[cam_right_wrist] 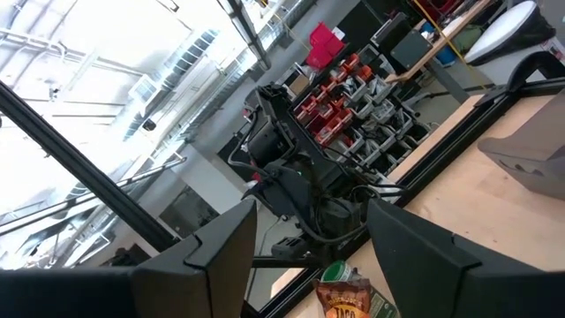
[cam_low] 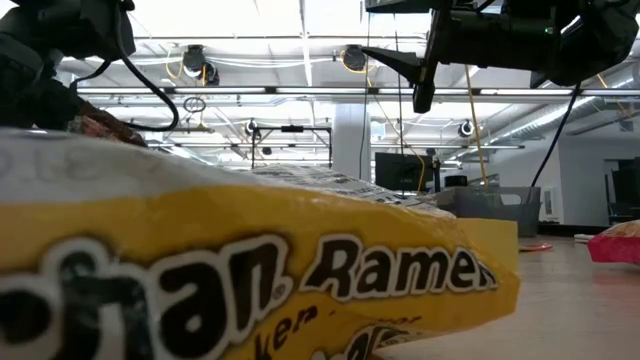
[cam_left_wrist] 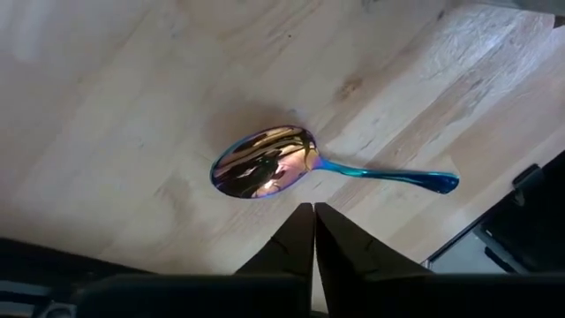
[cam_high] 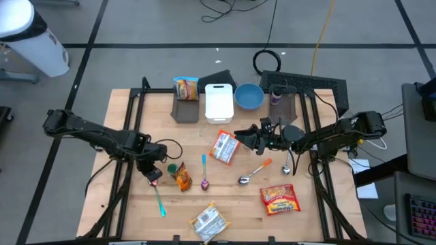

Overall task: Pick & Place Food Item
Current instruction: Put the left blue spoon into the white bin

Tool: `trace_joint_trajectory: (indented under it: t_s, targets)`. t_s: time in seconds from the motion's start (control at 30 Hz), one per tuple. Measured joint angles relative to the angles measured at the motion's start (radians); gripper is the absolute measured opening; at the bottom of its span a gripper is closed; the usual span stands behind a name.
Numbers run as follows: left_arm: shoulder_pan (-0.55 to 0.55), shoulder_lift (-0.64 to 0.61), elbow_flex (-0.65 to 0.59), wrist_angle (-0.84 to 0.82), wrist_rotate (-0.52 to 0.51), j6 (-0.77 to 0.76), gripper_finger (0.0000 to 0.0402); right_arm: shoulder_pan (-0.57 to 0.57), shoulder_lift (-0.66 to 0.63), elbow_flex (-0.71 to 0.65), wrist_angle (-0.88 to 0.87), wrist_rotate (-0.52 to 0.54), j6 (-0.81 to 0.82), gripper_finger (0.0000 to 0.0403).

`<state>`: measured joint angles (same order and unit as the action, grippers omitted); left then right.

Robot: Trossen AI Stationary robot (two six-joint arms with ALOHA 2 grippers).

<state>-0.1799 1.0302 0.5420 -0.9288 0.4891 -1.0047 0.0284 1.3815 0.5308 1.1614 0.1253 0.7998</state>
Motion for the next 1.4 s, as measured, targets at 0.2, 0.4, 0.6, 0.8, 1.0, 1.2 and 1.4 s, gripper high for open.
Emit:
trace_joint_trajectory:
  t_s: [0.2, 0.4, 0.6, 0.8, 1.0, 1.2, 1.4]
  targets:
    - [0.000, 0.000, -0.074, 0.062, 0.062, -0.049, 0.0005, 0.000, 0.000, 0.000, 0.000, 0.000, 0.000, 0.0212]
    - [0.000, 0.000, -0.112, 0.115, 0.072, -0.080, 0.0018, 0.000, 0.000, 0.000, 0.000, 0.000, 0.003, 0.0212]
    - [0.000, 0.000, -0.116, 0.187, 0.063, -0.083, 0.0009, 0.000, 0.000, 0.000, 0.000, 0.000, 0.003, 0.0212]
    - [0.000, 0.000, -0.116, 0.180, 0.060, -0.085, 0.0012, 0.000, 0.000, 0.000, -0.002, 0.000, 0.001, 0.0212]
    - [0.000, 0.000, -0.116, 0.181, 0.051, -0.078, 0.0013, 0.000, 0.000, 0.000, -0.004, 0.000, 0.000, 0.0212]
    - [0.000, 0.045, -0.117, 0.180, 0.050, -0.063, 0.0005, 0.000, 0.000, 0.000, -0.018, 0.000, 0.000, 0.0212]
    - [0.000, 0.114, -0.117, 0.206, 0.051, -0.045, 0.0018, 0.000, 0.000, 0.000, -0.020, 0.002, 0.000, 0.0212]
